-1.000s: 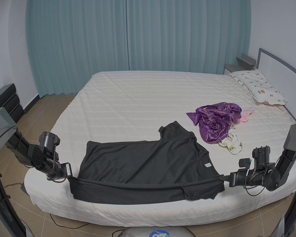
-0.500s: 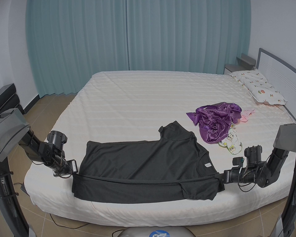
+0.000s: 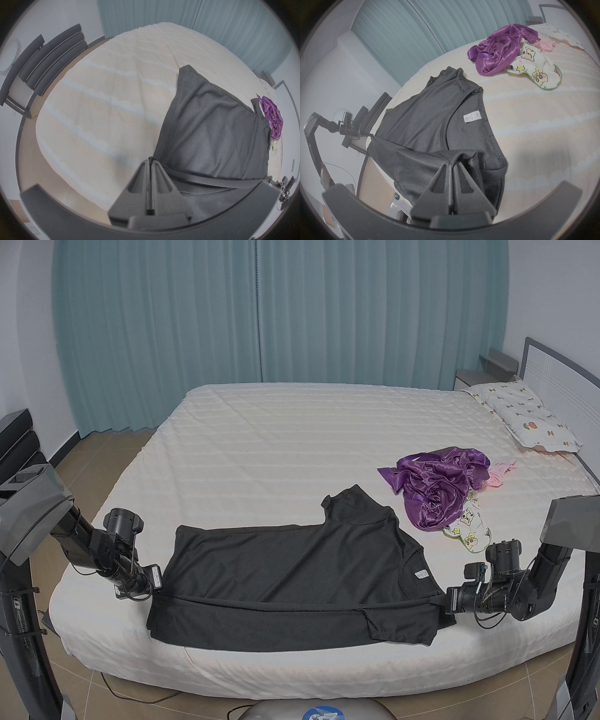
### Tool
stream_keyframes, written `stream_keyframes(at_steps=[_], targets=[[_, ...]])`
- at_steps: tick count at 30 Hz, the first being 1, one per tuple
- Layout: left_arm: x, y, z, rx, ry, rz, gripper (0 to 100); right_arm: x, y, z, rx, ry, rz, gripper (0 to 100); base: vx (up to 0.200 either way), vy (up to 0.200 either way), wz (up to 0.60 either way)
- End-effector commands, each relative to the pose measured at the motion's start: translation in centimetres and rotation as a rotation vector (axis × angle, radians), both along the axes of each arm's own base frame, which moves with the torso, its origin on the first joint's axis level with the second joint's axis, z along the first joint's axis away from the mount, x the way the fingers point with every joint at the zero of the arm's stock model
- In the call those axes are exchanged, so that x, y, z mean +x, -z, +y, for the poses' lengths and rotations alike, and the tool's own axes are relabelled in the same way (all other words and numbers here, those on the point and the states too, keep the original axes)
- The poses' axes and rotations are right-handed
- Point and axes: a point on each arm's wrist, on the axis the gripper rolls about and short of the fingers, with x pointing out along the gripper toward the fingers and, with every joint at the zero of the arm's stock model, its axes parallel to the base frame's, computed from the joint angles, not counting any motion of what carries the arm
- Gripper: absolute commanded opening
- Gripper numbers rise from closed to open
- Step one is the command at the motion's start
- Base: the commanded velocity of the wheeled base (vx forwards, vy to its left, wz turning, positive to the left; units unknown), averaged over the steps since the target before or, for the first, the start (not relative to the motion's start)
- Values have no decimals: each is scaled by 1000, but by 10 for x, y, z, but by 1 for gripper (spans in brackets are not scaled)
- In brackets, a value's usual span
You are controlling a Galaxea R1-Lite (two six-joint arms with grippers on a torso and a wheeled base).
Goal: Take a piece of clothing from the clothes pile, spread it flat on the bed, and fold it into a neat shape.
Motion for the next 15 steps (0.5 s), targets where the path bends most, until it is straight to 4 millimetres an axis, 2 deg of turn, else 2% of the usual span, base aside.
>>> stream_keyframes(at_steps=[1, 6, 10, 11, 15], targets=[[1, 4, -2, -2, 2, 9, 100, 1, 7, 2, 2, -4, 18, 100, 0, 0, 0], [1, 3, -2, -4, -3, 4, 100, 2, 1, 3, 24, 11, 10, 100, 0, 0, 0], [1, -1, -1, -22, -37, -6, 100, 3, -18, 2, 102, 77, -19, 100, 0, 0, 0], [-1, -6, 0, -26, -47, -17, 100, 3, -25, 2, 141, 101, -30, 100, 0, 0, 0], [-6, -20, 5, -33, -66, -48, 100, 3, -26, 2, 148, 116, -25, 100, 0, 0, 0]])
